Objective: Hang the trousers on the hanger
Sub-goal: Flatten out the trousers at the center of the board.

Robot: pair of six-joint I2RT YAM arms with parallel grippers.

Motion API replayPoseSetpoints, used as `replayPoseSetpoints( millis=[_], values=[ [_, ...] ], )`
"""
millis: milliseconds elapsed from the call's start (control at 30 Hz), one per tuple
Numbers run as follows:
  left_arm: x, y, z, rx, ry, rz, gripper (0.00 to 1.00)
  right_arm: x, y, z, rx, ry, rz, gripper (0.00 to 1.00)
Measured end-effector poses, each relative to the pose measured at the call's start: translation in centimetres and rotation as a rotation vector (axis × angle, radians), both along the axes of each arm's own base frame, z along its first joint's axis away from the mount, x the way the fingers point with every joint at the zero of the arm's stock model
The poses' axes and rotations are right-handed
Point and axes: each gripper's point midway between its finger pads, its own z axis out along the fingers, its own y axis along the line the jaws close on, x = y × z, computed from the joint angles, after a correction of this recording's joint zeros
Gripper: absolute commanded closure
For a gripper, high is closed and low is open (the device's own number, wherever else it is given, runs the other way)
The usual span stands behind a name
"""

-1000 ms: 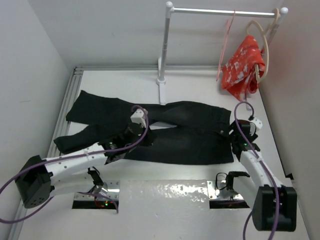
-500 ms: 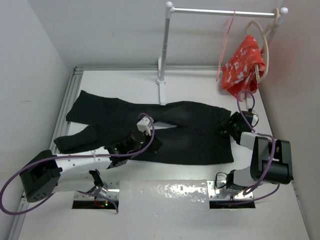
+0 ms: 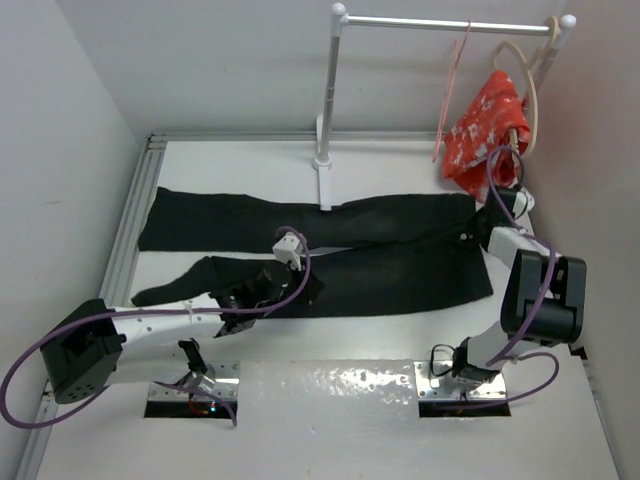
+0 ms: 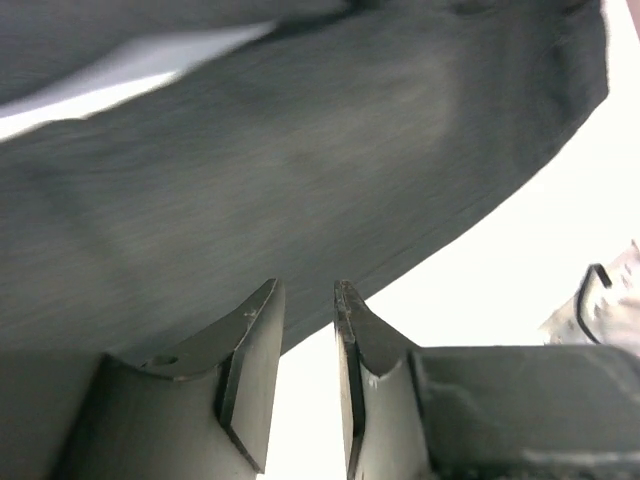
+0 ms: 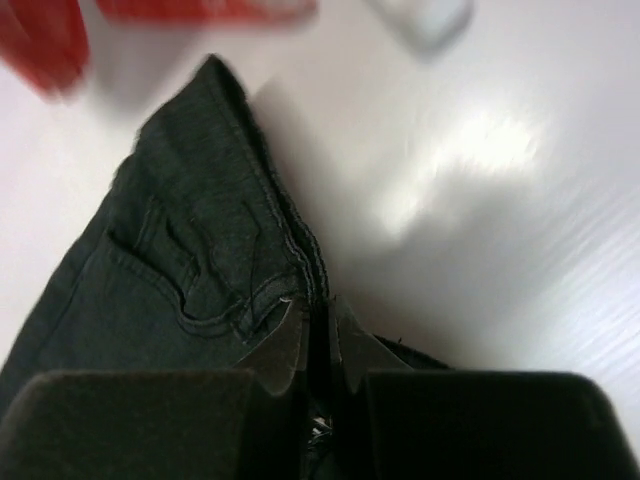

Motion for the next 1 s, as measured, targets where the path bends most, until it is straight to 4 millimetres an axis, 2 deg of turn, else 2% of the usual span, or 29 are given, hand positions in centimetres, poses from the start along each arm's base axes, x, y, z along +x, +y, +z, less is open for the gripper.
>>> replayPoseSetpoints(
  millis=[67, 100, 133, 167, 200, 233, 300, 367, 400, 433, 500, 533, 567, 667, 700, 767, 900, 933, 967, 1000],
  values=[
    [0.7, 0.3, 0.4, 0.015, -0.015, 0.036, 0.73, 1.3, -1.5, 1.4, -0.054, -0.011, -0.028, 0.79],
    [1.0, 0.5, 0.6, 0.017, -0.023, 0.059, 0.72, 1.6, -2.1, 1.9, -0.078, -0.01, -0.044, 0.74],
    [1.4, 0.7, 0.9, 0.02, -0.033, 0.082, 0.72, 1.7, -2.6, 2.2, -0.097, -0.002, -0.056, 0.74],
    [1.9, 1.0, 1.2, 0.026, -0.042, 0.108, 0.71, 1.5, -3.2, 2.3, -0.117, 0.009, -0.076, 0.68],
    [2.4, 1.4, 1.6, 0.03, -0.051, 0.143, 0.68, 1.2, -3.6, 2.3, -0.134, 0.019, -0.097, 0.41],
    [2.8, 1.9, 1.9, 0.036, -0.059, 0.171, 0.67, 0.8, -4.0, 2.1, -0.144, 0.028, -0.124, 0.3],
    [3.9, 3.3, 2.6, 0.034, -0.075, 0.244, 0.65, -0.3, -4.5, 1.7, -0.16, 0.058, -0.156, 0.18],
    [5.7, 5.6, 3.4, 0.011, -0.081, 0.341, 0.65, -1.5, -4.2, 1.7, -0.145, 0.054, -0.169, 0.17],
    [6.8, 6.8, 3.9, -0.01, -0.083, 0.394, 0.64, -2.1, -3.7, 2.1, -0.13, 0.026, -0.172, 0.2],
    [7.7, 7.8, 4.2, -0.034, -0.081, 0.437, 0.64, -2.7, -3.1, 2.6, -0.11, -0.01, -0.168, 0.3],
    [9.7, 10.7, 4.2, -0.051, -0.072, 0.555, 0.68, -3.6, -1.1, 3.8, -0.064, -0.102, -0.128, 0.66],
    [10.3, 11.9, 4.0, -0.053, -0.063, 0.601, 0.72, -3.7, 0.3, 4.4, -0.042, -0.149, -0.095, 0.95],
    [10.6, 13.0, 3.8, -0.052, -0.05, 0.648, 1.0, -3.8, 2.4, 5.0, -0.017, -0.196, -0.04, 1.0],
    [10.3, 14.7, 3.1, -0.02, -0.024, 0.706, 1.0, -4.2, 8.4, 5.2, 0.045, -0.249, 0.155, 1.0],
    [9.7, 15.2, 3.0, -0.003, -0.012, 0.716, 1.0, -4.7, 11.1, 4.8, 0.074, -0.259, 0.247, 1.0],
    [8.9, 15.8, 3.0, 0.015, 0.001, 0.719, 1.0, -6.0, 14.2, 3.6, 0.125, -0.235, 0.366, 1.0],
    [6.1, 17.3, 2.2, 0.049, 0.074, 0.735, 0.98, -8.5, 17.1, 1.4, 0.206, -0.174, 0.492, 0.99],
    [5.3, 17.9, 1.8, 0.063, 0.099, 0.753, 0.88, -8.8, 17.6, 1.2, 0.217, -0.167, 0.513, 0.98],
    [4.5, 18.6, 1.3, 0.08, 0.124, 0.773, 0.82, -8.9, 17.8, 1.3, 0.223, -0.167, 0.528, 0.98],
    [3.7, 19.3, 1.0, 0.096, 0.143, 0.798, 0.7, -9.0, 18.0, 1.5, 0.222, -0.173, 0.541, 0.98]
  ],
)
